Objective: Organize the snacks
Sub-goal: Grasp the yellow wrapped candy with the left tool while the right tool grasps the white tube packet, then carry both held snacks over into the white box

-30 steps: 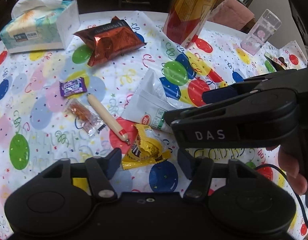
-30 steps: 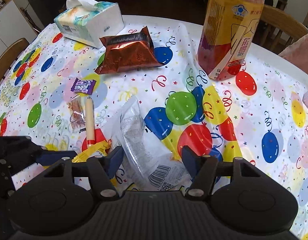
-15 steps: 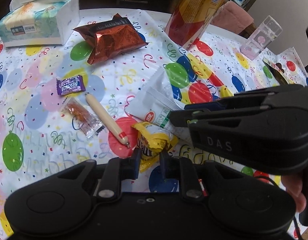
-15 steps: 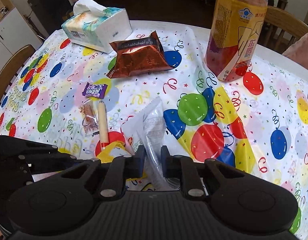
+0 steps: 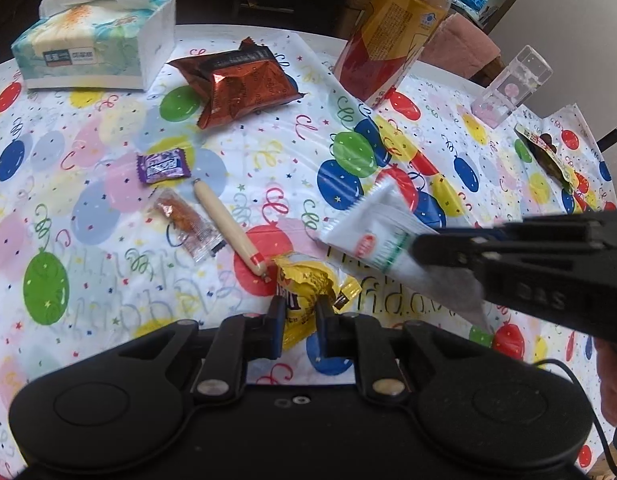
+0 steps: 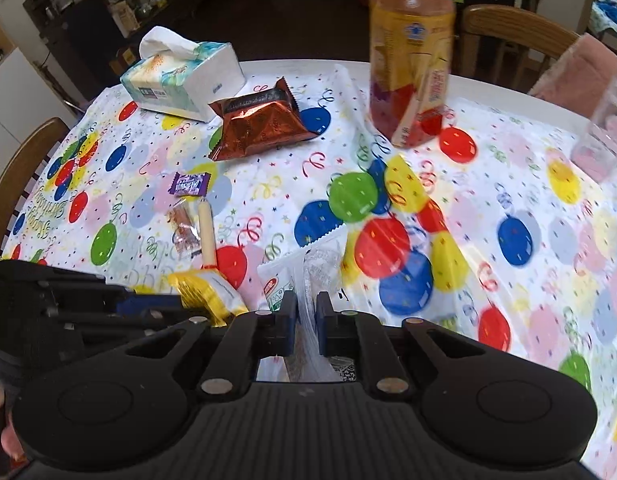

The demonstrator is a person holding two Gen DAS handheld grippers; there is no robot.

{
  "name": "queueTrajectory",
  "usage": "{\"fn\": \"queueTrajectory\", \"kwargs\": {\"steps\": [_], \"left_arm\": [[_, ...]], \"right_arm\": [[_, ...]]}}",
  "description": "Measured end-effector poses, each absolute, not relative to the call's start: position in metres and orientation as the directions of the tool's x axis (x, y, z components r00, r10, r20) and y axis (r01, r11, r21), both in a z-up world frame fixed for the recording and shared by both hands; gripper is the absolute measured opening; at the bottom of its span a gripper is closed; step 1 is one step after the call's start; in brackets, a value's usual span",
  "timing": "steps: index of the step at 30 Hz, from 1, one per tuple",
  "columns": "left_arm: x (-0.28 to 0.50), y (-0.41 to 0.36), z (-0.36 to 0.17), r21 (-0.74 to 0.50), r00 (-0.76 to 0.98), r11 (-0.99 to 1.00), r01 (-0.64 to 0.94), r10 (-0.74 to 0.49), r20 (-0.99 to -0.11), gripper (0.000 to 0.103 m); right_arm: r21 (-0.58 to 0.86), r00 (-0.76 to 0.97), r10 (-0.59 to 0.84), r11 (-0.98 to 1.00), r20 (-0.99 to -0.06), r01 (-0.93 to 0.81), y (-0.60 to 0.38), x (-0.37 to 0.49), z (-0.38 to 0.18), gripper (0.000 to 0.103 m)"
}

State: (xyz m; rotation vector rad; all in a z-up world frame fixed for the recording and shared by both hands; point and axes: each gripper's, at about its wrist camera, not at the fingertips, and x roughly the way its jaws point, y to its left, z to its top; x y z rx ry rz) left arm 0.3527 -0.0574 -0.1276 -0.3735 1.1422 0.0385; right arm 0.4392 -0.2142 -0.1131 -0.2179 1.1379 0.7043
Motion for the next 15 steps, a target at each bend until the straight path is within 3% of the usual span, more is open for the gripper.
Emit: {"fn": "queueTrajectory", "kwargs": {"steps": [15], "left_arm": [[0.31, -0.055, -0.088, -0.335, 0.453, 0.93, -0.153, -0.235, -0.86, 0.012]], "right_arm": [[0.187, 0.29, 0.403, 0.806, -0.868, -0.561, -0.251, 0.379, -0.062, 0.01]]}}
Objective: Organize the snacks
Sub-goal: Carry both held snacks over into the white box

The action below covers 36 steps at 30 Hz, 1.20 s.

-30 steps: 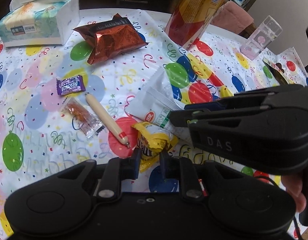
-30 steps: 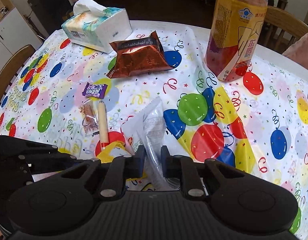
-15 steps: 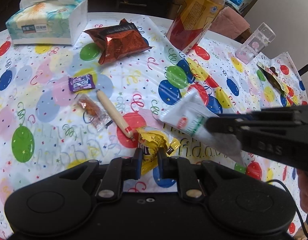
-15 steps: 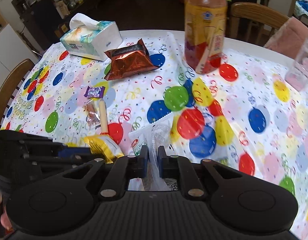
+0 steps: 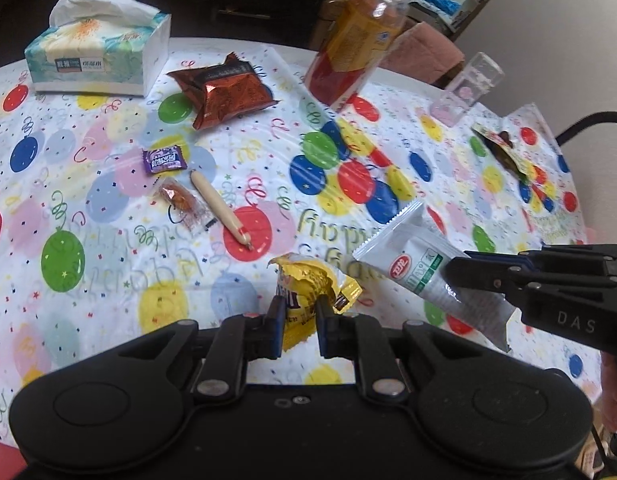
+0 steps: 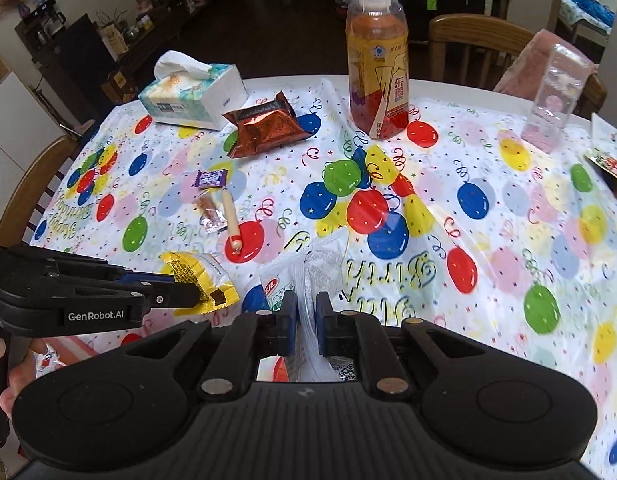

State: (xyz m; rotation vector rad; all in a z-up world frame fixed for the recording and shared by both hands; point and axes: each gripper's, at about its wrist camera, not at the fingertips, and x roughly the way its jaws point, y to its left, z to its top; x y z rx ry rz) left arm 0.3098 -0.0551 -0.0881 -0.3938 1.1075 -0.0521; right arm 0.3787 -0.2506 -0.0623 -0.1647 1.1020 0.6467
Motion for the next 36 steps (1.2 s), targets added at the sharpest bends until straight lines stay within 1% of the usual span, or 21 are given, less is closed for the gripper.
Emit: {"fn": "queueTrajectory", "kwargs": {"steps": [13, 19, 21, 22, 23, 28, 36], "left_arm": [[0.25, -0.051, -0.038, -0.352, 0.498, 0.935, -0.047, -0.284, -0.82, 0.012], [0.215, -0.045, -0.023, -0.347, 0.506, 0.938, -0.004, -0.297, -0.81, 0.012], [0.204, -0.043, -0.019, -0.348, 0.507, 0.937, 0.011, -0.305, -0.806, 0.009], [0.198, -0.041, -0.017, -0.349, 0.508, 0.937, 0.018, -0.309, -0.804, 0.002], [0.193, -0.039, -0.015, -0.352, 0.507, 0.936, 0.024, -0.315, -0.802, 0.0], [0.17, -0.03, -0.014, -0.347, 0.499, 0.937, 0.04, -0.32, -0.805, 0.0], [0.134, -0.009, -0.026, -0.342, 0.473, 0.938, 0.052, -0.325, -0.819, 0.0]], "right_arm": [[0.18, 0.361, 0.416, 0.826, -0.835, -0.535, -0.254, 0.299, -0.009, 0.01], [0.182, 0.386, 0.426, 0.83, -0.818, -0.528, -0.25, 0.255, 0.008, 0.01], [0.186, 0.393, 0.431, 0.83, -0.812, -0.526, -0.247, 0.24, 0.013, 0.01], [0.187, 0.396, 0.434, 0.83, -0.809, -0.526, -0.246, 0.233, 0.016, 0.01], [0.188, 0.4, 0.436, 0.83, -0.806, -0.526, -0.245, 0.226, 0.018, 0.01], [0.194, 0.398, 0.44, 0.829, -0.805, -0.524, -0.233, 0.192, 0.017, 0.01], [0.222, 0.351, 0.457, 0.813, -0.817, -0.539, -0.212, 0.147, 0.0, 0.01]]}}
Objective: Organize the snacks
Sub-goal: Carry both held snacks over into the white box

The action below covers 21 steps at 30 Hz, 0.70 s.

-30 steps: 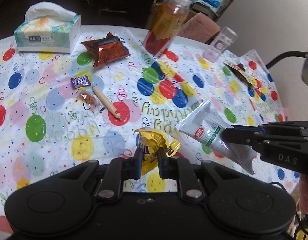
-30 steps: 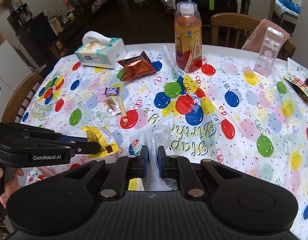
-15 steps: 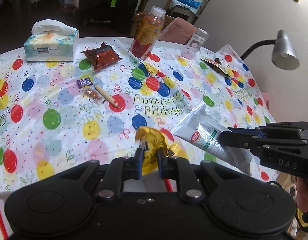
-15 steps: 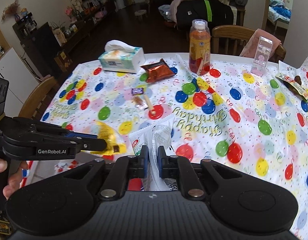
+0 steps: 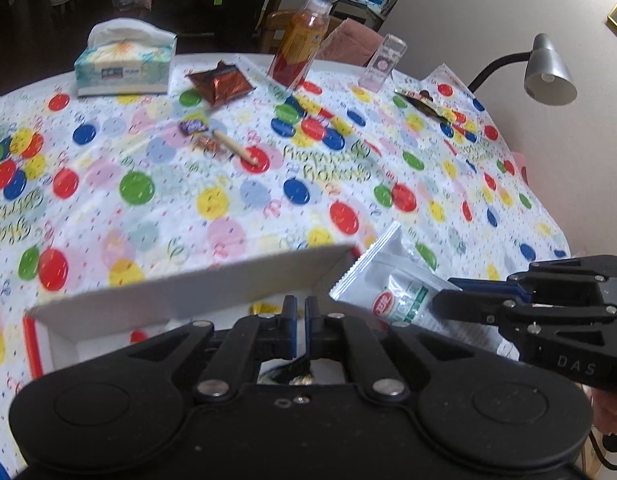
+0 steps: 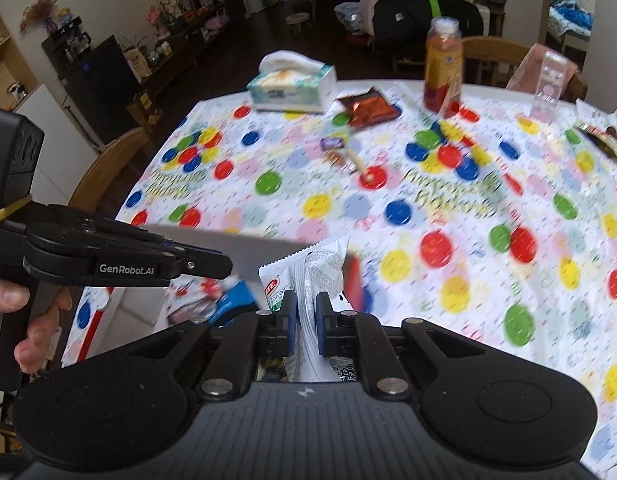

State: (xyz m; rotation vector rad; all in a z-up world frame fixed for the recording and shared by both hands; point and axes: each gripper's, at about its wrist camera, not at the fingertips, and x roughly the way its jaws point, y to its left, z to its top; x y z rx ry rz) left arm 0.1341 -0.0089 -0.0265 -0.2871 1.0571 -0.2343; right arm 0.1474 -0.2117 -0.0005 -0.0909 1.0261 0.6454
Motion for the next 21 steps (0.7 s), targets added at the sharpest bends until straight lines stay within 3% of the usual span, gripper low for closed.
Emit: {"fn": "queueTrajectory", "kwargs": {"steps": [8, 19, 21], "left_arm": [[0.106, -0.003, -0.049, -0.321, 0.437, 0.945, 0.06, -0.314, -0.843, 0.001], [0.085, 0.006, -0.064, -0.291, 0.422, 0.956, 0.045, -0.282, -0.862, 0.023], [0.082, 0.007, -0.065, -0.286, 0.425, 0.957, 0.042, -0.276, -0.862, 0.033]], "right_arm": [[0.22, 0.311, 0.436, 0.811, -0.845, -0.542, -0.182, 0.123, -0.034, 0.01], [0.192, 0.308, 0.391, 0.834, -0.868, -0.517, -0.159, 0.119, -0.077, 0.01], [0.196, 0.304, 0.388, 0.838, -0.87, -0.509, -0.159, 0.12, -0.082, 0.01]]}}
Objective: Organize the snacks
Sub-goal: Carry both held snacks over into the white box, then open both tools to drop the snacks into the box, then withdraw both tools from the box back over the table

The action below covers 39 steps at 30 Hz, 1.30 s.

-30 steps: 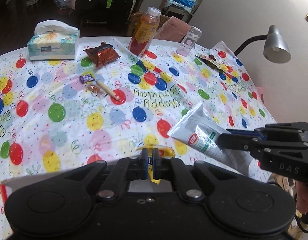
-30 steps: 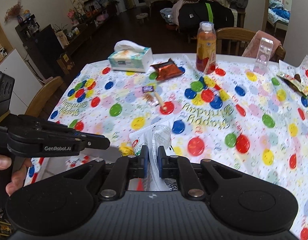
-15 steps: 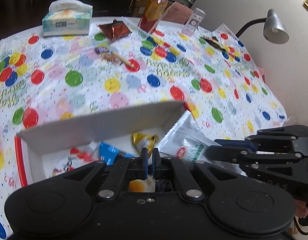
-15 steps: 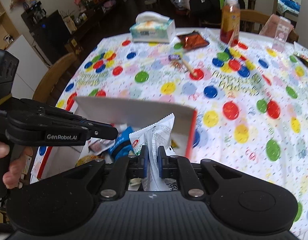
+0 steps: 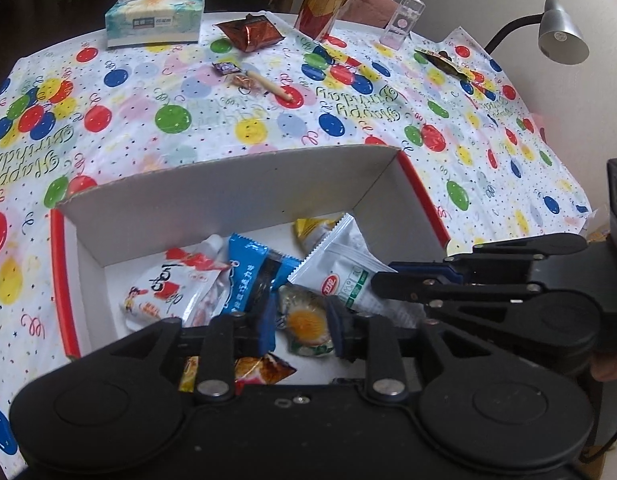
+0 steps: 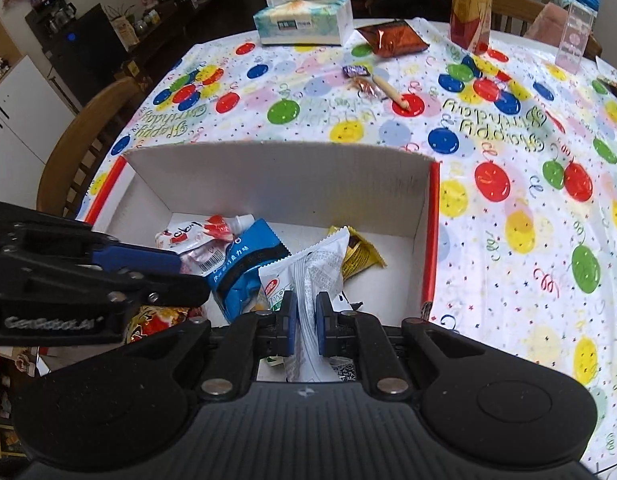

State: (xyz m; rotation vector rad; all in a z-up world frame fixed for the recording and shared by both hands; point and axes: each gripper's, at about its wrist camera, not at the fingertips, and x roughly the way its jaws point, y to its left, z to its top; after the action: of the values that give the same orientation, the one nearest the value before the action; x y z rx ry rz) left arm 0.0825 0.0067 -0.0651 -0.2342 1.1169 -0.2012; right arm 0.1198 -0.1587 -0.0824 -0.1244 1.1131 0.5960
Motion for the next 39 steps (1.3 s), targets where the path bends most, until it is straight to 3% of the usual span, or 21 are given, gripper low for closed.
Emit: {"fn": "queueTrajectory", "kwargs": {"steps": [6, 14, 23, 39], "left_arm": [[0.077, 0.008, -0.064, -0.26, 0.443, 0.964, 0.05, -0.254, -0.86, 0.064], [0.073, 0.01, -0.059, -0.238, 0.47, 0.969, 0.062, -0.239, -0.85, 0.08], [0.068, 0.014, -0.049, -0.224, 0.506, 0.971, 0.078, -0.233, -0.831, 0.091], [0.055, 0.015, -0.007, -0.182, 0.608, 0.974, 0.135, -0.226, -0.761, 0.098]], "right_arm": [[0.203, 0.3, 0.382, 0.849, -0.874, -0.488, -0.158, 0.12, -0.091, 0.01], [0.227, 0.295, 0.394, 0.853, -0.871, -0.47, -0.16, 0.119, -0.09, 0.011], [0.224, 0.307, 0.397, 0.853, -0.865, -0.471, -0.164, 0.112, -0.079, 0.012], [0.233, 0.417, 0.479, 0.825, -0.772, -0.515, -0.18, 0.084, -0.008, 0.012]]}}
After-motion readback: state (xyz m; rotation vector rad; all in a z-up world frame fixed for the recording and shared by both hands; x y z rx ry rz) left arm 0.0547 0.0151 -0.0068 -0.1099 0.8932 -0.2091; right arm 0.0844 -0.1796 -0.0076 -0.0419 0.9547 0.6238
